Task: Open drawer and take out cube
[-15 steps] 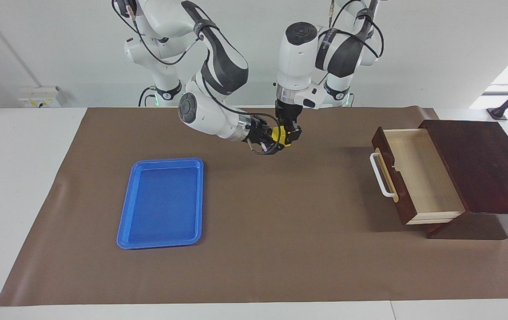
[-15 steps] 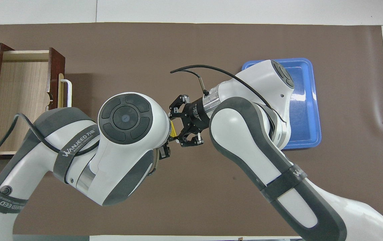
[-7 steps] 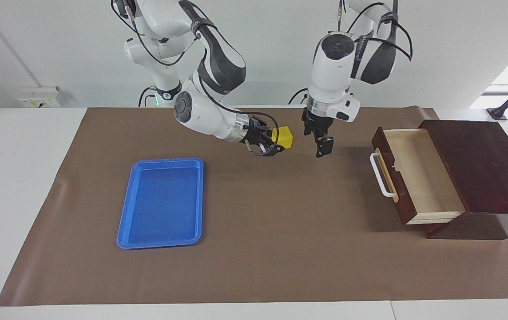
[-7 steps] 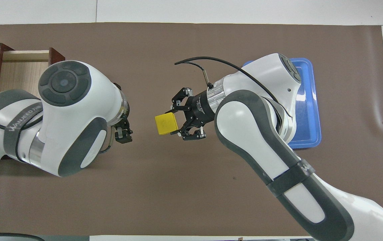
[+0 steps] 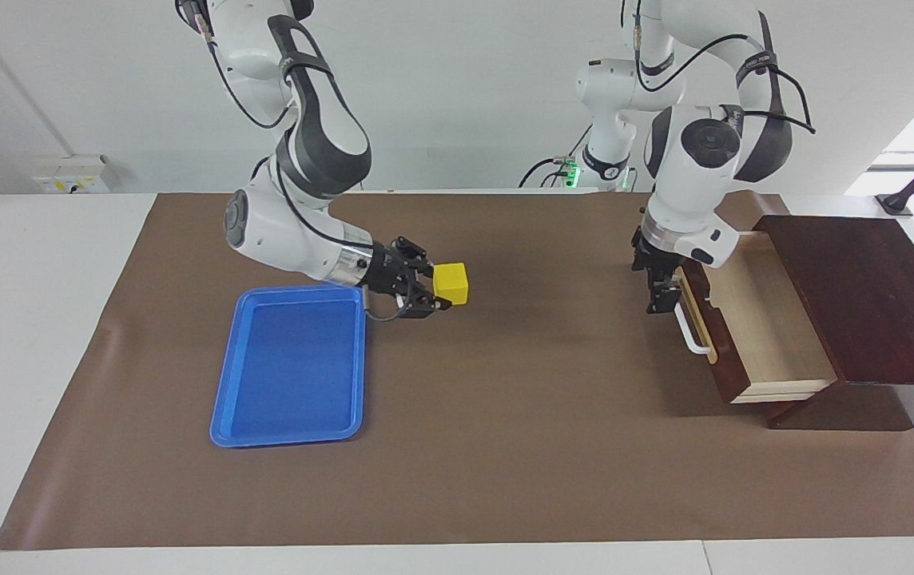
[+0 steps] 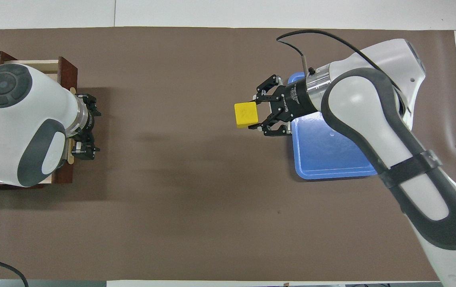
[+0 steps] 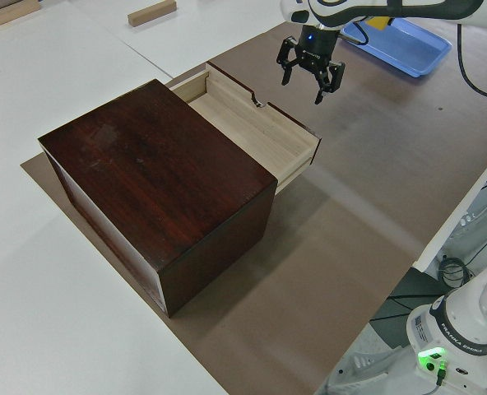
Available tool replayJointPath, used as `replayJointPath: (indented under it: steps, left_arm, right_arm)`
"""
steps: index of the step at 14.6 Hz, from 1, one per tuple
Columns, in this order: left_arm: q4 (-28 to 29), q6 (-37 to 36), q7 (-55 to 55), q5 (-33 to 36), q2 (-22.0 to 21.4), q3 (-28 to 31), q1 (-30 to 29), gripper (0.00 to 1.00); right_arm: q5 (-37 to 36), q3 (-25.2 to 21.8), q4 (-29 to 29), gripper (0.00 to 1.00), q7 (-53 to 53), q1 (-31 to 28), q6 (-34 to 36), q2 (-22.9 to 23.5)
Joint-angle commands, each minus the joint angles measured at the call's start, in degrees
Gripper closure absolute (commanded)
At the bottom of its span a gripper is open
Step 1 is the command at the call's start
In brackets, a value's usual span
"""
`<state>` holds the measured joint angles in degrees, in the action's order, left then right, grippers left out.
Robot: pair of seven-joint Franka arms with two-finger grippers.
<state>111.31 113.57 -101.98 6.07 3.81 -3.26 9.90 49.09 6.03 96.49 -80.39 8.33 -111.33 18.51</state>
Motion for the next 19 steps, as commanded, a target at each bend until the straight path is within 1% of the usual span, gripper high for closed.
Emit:
replayJointPath:
  steps: [1, 3, 5, 7, 8, 9, 12, 13, 16, 19]
  left_arm:
    - [1.19, 4.27, 8.17, 1.49, -0.56, -0.7, -6.01, 0.0]
    - [1.46, 5.87, 10.56, 1.49, -0.3, -0.7, -8.92, 0.0]
    - [1.46, 6.05, 15.73, 2.36, -0.21, -0.7, -11.73, 0.0]
    - [1.46, 7.8, 21.18, 2.54, -0.03, -0.7, -15.94, 0.0]
    - [1.46, 8.5, 22.86, 2.54, 0.06, -0.7, -17.71, 0.0]
    - [1.46, 8.86, 24.27, 2.54, 0.06, -0.7, -19.03, 0.0]
    - [1.46, 9.83, 27.88, 2.54, 0.06, -0.7, -21.76, 0.0]
    - [1.46, 9.83, 27.89, 2.54, 0.06, -0.78, -22.11, 0.0]
    - [-0.38, 5.1, 28.5, 2.46, 0.06, -1.13, -20.8, 0.0]
    - [-1.96, -0.26, 29.2, 1.75, -3.1, -1.31, -16.51, 0.0]
  right_arm:
    - [-4.15, 0.65, -0.96, 1.0, 1.45, -4.97, 2.78, 1.44]
    - [-6.8, 0.57, -0.17, 1.0, 7.06, -8.14, 5.67, 2.58]
    - [-7.07, 0.48, 3.24, 1.0, 12.95, -12.09, 6.04, 2.85]
    - [-7.78, 0.13, 6.06, 1.0, 13.94, -12.72, 5.43, 2.93]
    - [-7.87, -0.05, 6.42, 1.0, 13.94, -13.68, 5.51, 3.63]
    - [-8.3, -0.14, 6.78, 1.0, 14.47, -14.91, 5.51, 4.07]
    - [-9.97, -0.4, 10.46, 1.0, 20.69, -15.36, 5.25, 3.64]
    - [-9.98, -0.49, 11.25, 1.0, 22.1, -15.88, 4.81, 3.46]
    - [-9.98, -0.31, 14.59, 1.0, 23.17, -16.41, 1.04, 2.5]
    - [-9.63, -0.22, 17.76, 1.0, 23.88, -16.41, -3.71, 1.97]
